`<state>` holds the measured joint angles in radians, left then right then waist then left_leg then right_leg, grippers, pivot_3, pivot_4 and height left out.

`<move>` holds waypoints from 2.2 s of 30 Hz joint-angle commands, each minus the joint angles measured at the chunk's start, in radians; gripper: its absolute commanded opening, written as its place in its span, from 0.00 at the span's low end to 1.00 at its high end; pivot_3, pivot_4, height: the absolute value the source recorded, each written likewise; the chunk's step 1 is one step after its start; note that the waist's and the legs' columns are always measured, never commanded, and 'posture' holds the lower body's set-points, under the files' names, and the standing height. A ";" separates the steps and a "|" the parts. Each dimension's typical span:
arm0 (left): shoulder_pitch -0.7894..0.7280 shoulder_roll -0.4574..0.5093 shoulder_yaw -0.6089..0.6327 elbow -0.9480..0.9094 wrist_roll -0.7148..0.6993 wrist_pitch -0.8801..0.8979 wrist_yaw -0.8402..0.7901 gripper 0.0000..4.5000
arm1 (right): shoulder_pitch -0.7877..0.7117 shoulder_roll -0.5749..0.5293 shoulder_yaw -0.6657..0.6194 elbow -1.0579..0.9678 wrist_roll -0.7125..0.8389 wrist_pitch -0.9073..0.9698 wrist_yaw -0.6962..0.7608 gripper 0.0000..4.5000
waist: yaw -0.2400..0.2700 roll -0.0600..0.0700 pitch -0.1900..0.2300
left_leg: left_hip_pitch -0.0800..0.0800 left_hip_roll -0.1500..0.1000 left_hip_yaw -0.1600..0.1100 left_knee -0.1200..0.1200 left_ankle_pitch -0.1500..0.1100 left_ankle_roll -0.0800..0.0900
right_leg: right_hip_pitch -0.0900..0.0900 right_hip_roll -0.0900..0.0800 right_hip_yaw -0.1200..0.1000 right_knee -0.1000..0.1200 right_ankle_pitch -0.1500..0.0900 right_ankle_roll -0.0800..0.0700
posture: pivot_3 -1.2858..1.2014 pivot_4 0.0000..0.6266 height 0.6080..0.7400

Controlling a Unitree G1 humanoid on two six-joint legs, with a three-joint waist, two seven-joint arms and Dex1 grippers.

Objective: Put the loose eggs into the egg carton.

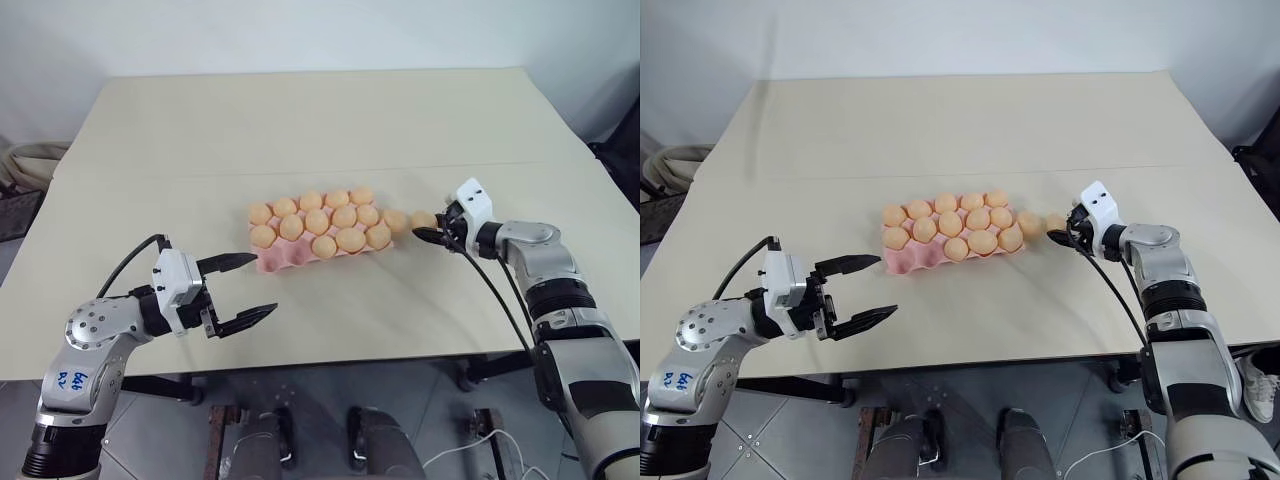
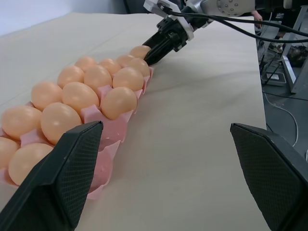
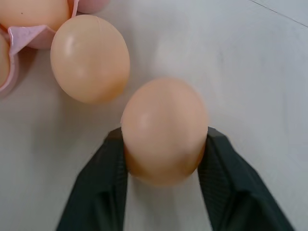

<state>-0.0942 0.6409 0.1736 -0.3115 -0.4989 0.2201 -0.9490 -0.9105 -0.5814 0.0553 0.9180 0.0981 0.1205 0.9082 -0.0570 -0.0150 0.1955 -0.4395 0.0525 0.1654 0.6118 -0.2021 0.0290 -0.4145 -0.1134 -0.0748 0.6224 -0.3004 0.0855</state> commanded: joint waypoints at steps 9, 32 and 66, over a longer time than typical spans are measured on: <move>0.098 -0.010 0.136 0.016 -0.028 -0.017 0.067 1.00 | 0.077 0.015 -0.029 -0.612 0.187 0.301 0.127 0.33 | -0.008 0.001 0.001 | 0.001 0.002 0.000 0.000 -0.001 0.001 | -0.001 0.000 0.001 0.002 0.000 -0.001 | 0.52 0.24 1.00; 0.168 -0.011 0.163 -0.040 -0.024 -0.011 0.140 1.00 | 0.019 0.327 0.219 -0.759 0.119 0.473 0.011 0.86 | -0.013 -0.002 -0.001 | -0.004 0.003 0.008 -0.008 0.000 -0.002 | -0.014 0.000 0.010 0.004 -0.001 -0.004 | 0.52 0.24 1.00; -0.115 0.009 -0.002 0.205 0.036 -0.069 -0.010 1.00 | 1.000 -0.117 -0.578 -1.097 0.381 -0.031 0.123 0.99 | 0.026 -0.003 -0.003 | 0.002 0.012 0.009 -0.002 -0.002 0.001 | 0.000 0.011 0.008 -0.016 0.004 -0.014 | 0.52 0.24 1.00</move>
<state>-0.1889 0.6482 0.1743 -0.1007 -0.4644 0.1722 -0.9521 0.0947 -0.6775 -0.4901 -0.1532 0.4556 0.1085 1.0378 -0.0305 -0.0180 0.1927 -0.4381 0.0643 0.1746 0.6086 -0.2037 0.0296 -0.4146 -0.1023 -0.0641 0.6061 -0.2965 0.0709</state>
